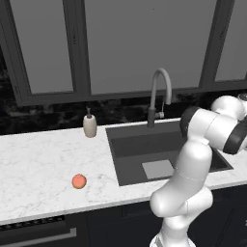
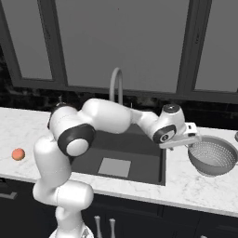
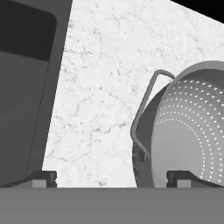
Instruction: Put the colander in the sink, put the peach in the colander, and turn on the sink faucet and pour water over the colander.
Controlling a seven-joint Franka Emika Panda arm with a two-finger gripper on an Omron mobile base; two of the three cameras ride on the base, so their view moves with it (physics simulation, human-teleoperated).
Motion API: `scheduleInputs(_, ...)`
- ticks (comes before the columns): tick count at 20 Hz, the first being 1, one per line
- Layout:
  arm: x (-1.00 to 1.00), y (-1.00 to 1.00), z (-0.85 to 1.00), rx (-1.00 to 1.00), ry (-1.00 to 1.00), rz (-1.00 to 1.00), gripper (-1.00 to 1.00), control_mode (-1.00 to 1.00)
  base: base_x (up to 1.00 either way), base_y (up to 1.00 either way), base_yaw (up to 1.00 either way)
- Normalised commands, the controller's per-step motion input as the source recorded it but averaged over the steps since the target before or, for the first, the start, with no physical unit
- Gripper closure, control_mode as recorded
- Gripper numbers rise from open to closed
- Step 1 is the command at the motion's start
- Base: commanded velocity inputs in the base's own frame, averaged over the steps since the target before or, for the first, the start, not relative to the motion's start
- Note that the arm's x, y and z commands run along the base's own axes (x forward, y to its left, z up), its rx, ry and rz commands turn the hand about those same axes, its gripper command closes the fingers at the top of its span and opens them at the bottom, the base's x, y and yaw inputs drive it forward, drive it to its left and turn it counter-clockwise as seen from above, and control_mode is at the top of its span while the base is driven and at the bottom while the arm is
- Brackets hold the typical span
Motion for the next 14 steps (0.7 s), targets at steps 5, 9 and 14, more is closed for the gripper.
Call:
scheduleInputs(5,0.00,-0.42,-0.02,0.00,0.00,0.00,-1.00,-1.00,0.00,0.00,0.00)
scheduleInputs(9,0.00,-0.41,-0.01,0.00,0.00,0.00,-1.00,-1.00,0.00,0.00,0.00)
scheduleInputs(14,0.00,-0.05,-0.10,0.00,0.00,0.00,-1.00,-1.00,0.00,0.00,0.00)
